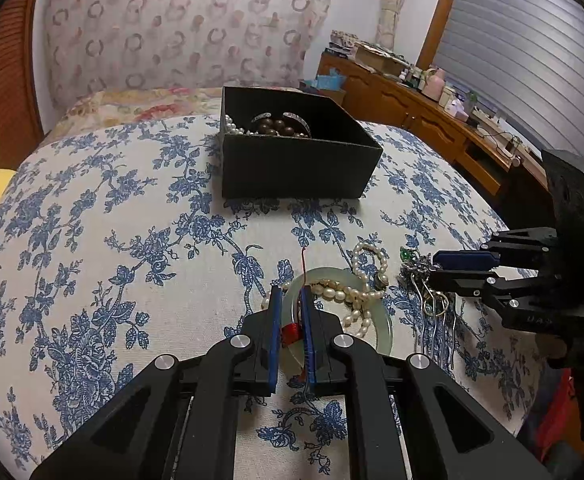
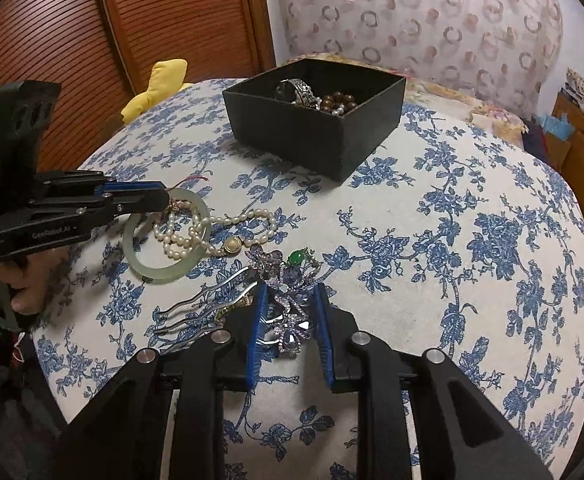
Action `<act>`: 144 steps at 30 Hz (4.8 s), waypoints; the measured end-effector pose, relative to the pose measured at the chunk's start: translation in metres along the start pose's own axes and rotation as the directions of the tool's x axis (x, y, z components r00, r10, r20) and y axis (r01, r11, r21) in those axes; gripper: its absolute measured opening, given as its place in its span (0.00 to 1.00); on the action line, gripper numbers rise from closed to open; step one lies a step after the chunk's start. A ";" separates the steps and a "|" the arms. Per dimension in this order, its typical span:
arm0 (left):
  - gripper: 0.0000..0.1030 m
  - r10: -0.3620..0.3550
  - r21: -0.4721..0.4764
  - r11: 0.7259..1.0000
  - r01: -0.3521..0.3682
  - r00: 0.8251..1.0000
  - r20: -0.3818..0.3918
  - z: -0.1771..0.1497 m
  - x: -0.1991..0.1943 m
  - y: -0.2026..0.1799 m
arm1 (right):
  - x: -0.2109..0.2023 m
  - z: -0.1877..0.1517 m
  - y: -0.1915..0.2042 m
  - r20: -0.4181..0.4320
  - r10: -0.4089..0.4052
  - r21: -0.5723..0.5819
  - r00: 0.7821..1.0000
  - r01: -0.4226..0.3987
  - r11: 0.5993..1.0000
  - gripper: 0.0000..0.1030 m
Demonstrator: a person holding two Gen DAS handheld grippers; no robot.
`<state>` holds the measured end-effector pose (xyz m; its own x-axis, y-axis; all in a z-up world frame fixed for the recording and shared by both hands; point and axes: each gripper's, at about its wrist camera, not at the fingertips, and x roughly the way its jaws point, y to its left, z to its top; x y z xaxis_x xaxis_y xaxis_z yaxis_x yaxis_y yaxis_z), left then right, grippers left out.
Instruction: Organize jewelry
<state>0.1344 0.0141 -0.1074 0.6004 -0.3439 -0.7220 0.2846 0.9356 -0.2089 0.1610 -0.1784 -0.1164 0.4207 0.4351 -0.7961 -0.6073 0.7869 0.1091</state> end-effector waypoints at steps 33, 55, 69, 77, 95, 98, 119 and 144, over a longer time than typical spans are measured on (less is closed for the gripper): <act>0.08 -0.011 0.032 0.999 0.009 0.997 0.082 0.013 -0.033 -0.011 | -0.031 -0.016 0.014 0.029 -0.098 -0.082 0.995 0.100 0.992 0.22; 0.08 -0.020 0.032 0.999 0.018 0.997 0.068 0.009 -0.024 -0.012 | -0.039 -0.019 0.002 0.025 -0.106 -0.035 0.994 0.106 0.994 0.19; 0.08 -0.026 0.028 0.999 0.024 0.997 0.072 0.008 -0.026 -0.012 | -0.028 -0.017 -0.010 -0.001 -0.047 0.039 0.999 0.047 0.998 0.17; 0.08 -0.024 0.026 0.999 0.023 0.997 0.069 0.007 -0.027 -0.013 | -0.028 -0.015 -0.013 -0.002 -0.051 0.043 0.999 0.051 0.998 0.01; 0.08 -0.026 0.025 0.999 0.025 0.997 0.068 0.007 -0.026 -0.012 | -0.054 -0.005 0.007 0.078 -0.080 -0.050 0.994 0.084 0.995 0.01; 0.08 -0.024 0.024 0.999 0.023 0.997 0.070 0.007 -0.027 -0.012 | -0.036 0.000 0.019 0.043 -0.077 -0.102 0.996 0.081 0.992 0.07; 0.08 -0.026 0.008 1.000 0.026 0.996 0.083 0.007 -0.031 -0.003 | 0.012 0.013 0.029 -0.182 -0.065 -0.153 0.981 0.037 0.988 0.09; 0.08 -0.033 0.017 0.999 0.032 0.995 0.093 0.012 -0.032 -0.010 | -0.095 0.027 0.016 0.151 -0.036 -0.045 0.988 0.043 0.998 0.08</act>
<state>0.1212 0.0149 -0.0742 0.6572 -0.3806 -0.6506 0.3164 0.9227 -0.2201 0.1294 -0.1953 -0.0226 0.5389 0.4675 -0.7007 -0.6184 0.7844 0.0478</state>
